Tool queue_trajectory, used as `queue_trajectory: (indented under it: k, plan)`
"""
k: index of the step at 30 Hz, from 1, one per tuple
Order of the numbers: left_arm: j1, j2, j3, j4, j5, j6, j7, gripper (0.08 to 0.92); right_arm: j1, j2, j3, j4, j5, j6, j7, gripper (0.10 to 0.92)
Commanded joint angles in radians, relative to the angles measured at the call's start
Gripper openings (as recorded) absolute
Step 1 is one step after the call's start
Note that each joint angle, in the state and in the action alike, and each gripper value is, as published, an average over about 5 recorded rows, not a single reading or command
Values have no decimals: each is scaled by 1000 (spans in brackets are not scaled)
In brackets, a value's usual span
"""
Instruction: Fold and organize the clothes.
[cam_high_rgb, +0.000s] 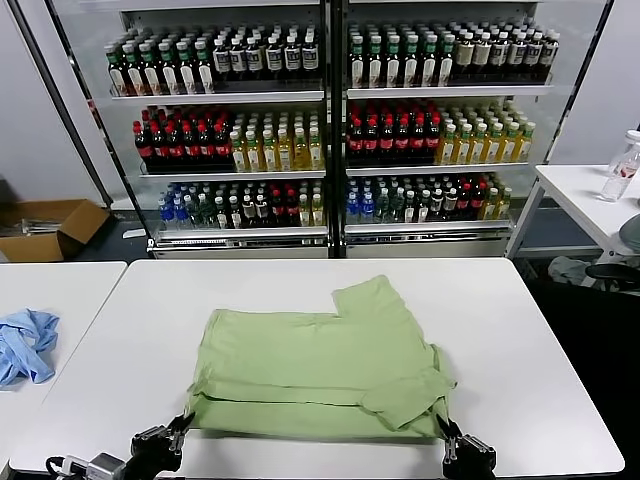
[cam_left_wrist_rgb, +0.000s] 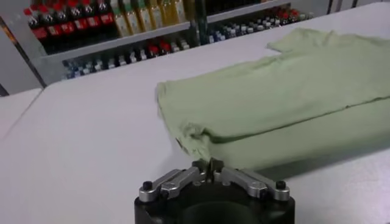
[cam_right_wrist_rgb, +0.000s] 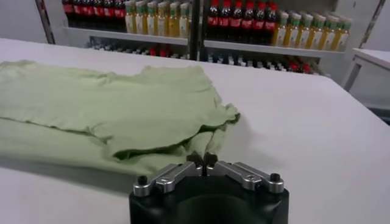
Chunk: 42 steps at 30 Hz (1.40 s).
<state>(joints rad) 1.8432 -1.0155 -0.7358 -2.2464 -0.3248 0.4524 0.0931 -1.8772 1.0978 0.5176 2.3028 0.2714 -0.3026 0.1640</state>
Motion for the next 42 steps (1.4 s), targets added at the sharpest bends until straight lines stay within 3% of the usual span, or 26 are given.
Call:
queue_trajectory:
  k: [1,5,9,16,20,27,33,42]
  plan:
    - [-6,5,-56,-61,-7,1,17,286,-33,0,19,69,-17,-8,6,349]
    - [-104,23,-55,-54,-62,-10,19,408,50,-8,32,121,22,-64,11,462]
    - [-269,36,14,47,-117,-31,20,520,282,-15,-15,51,92,-165,34,566]
    - [-594,44,192,322,-166,-15,16,719,737,3,-172,-239,218,-275,70,762]
    - [-714,61,266,445,-170,-10,13,806,923,42,-268,-433,217,-275,71,815]
    - [-900,59,364,659,-228,14,24,822,1170,133,-399,-712,202,-273,66,823]
    - [-971,32,409,759,-228,30,44,823,1328,211,-422,-970,174,-242,51,822]
    - [-1000,20,408,843,-207,6,79,823,1340,240,-412,-1101,139,-186,11,823]
